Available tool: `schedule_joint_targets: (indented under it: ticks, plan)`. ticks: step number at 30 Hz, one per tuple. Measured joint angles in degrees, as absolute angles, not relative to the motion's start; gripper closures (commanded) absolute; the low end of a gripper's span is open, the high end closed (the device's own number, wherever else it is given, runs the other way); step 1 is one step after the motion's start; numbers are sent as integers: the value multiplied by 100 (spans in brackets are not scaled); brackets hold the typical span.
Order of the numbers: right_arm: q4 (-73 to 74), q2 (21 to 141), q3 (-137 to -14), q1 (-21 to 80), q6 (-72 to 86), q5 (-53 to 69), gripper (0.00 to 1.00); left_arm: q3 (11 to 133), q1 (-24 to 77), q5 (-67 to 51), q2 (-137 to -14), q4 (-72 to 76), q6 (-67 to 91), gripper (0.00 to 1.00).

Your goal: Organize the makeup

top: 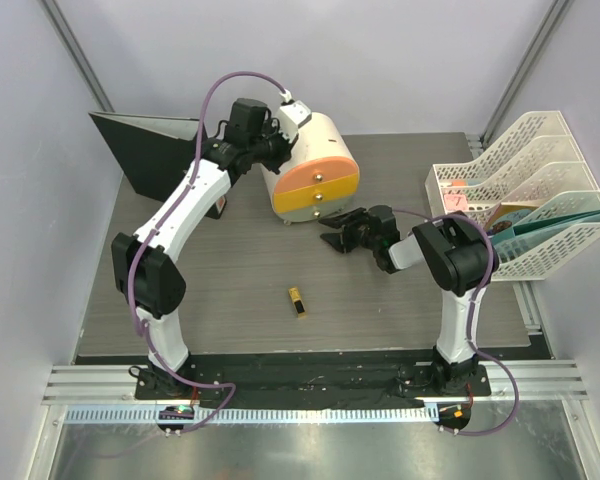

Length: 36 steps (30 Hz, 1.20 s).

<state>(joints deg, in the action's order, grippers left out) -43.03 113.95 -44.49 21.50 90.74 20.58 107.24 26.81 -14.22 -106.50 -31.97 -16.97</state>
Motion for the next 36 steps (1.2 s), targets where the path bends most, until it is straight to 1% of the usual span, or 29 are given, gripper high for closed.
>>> schedule_joint_targets:
  ticks: [3, 12, 17, 20, 23, 27, 30, 36]
  plan:
    - [-4587, 11544, -4480, 2150, 9185, 2053, 52, 10709, 2681, -1404, -10641, -3197, -1699, 100]
    - [-4893, 11631, -4536, 2150, 9266, 2097, 53, 10700, 2665, -1363, -10639, -3201, -1717, 100]
    - [-4978, 11631, -4674, 2145, 9139, 2176, 52, 10694, 2665, -1328, -10639, -3218, -1728, 100]
    - [-4967, 11625, -4849, 2139, 8986, 2200, 50, 10685, 2661, -1297, -10637, -3223, -1754, 100]
    - [-4893, 11603, -4991, 2139, 8803, 2231, 50, 10678, 2659, -1267, -10637, -3240, -1804, 100]
    - [-4755, 11601, -5059, 2134, 8709, 2272, 57, 10676, 2659, -1245, -10637, -3249, -1828, 100]
    - [-4753, 11673, -5087, 2134, 8753, 2268, 61, 10674, 2659, -1243, -10637, -3249, -1831, 100]
    - [-4755, 11889, -5280, 2141, 8796, 2309, 61, 10669, 2659, -1234, -10637, -3271, -1835, 100]
